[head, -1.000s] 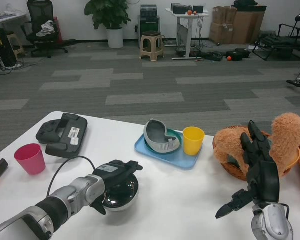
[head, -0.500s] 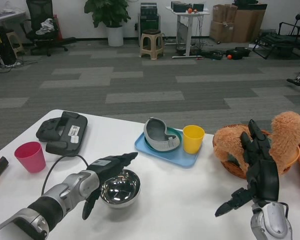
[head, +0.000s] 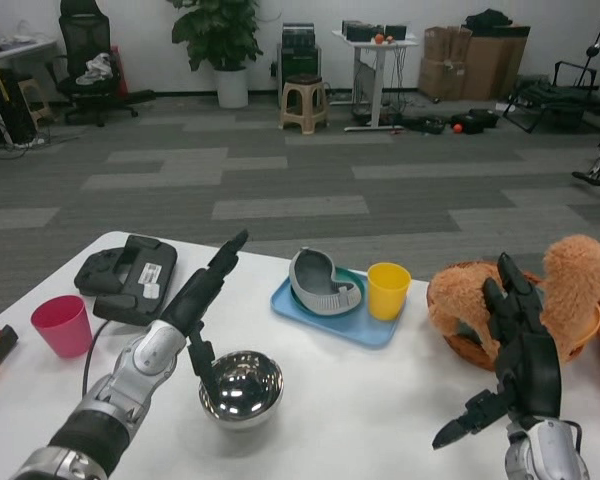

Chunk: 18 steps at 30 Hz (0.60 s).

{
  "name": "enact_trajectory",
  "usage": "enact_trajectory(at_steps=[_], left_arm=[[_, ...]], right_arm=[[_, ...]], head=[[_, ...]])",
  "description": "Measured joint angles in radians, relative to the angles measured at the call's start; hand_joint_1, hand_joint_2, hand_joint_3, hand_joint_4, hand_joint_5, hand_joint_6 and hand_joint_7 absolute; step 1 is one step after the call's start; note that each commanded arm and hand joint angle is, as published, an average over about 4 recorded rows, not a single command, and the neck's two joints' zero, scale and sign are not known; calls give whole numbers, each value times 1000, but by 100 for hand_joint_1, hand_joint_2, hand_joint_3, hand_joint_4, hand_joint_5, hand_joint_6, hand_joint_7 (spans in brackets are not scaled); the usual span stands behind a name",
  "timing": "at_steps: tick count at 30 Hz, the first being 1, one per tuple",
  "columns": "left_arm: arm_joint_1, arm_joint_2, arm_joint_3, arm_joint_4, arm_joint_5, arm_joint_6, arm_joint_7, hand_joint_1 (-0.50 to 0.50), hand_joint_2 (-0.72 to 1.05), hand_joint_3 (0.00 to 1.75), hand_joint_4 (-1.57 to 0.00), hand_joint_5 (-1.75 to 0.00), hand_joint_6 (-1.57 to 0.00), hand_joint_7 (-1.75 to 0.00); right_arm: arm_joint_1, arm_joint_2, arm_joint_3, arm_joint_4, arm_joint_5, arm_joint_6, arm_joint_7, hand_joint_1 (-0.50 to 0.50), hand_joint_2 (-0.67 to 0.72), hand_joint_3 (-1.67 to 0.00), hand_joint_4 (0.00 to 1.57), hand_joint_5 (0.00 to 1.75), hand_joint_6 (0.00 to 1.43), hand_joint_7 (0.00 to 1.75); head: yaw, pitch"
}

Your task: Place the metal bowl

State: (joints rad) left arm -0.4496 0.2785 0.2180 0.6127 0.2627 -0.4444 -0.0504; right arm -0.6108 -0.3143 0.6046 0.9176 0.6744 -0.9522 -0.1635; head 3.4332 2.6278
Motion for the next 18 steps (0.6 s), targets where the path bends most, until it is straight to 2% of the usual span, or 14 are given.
enact_trajectory(at_steps=[5,8,13,18], left_arm=[[0,-73,44,0,-369,-88,-132,-48,-64,0,0,0,0,0],[-2,-84,56,-5,-551,-123,-201,-48,-64,0,0,0,0,-5],[-3,-45,80,-61,-640,-142,-219,-48,-64,0,0,0,0,0],[-3,-46,90,-80,-766,-167,-234,-48,-64,0,0,0,0,-7]], right_arm=[[0,0,0,0,0,0,0,12,72,0,0,0,0,14],[0,0,0,-3,0,0,0,12,72,0,0,0,0,14],[0,-5,-1,-9,0,0,0,12,72,0,0,0,0,14],[0,-6,-2,-12,1,0,0,12,72,0,0,0,0,14]], head=[[-10,27],[-18,31],[-36,30],[-41,33]])
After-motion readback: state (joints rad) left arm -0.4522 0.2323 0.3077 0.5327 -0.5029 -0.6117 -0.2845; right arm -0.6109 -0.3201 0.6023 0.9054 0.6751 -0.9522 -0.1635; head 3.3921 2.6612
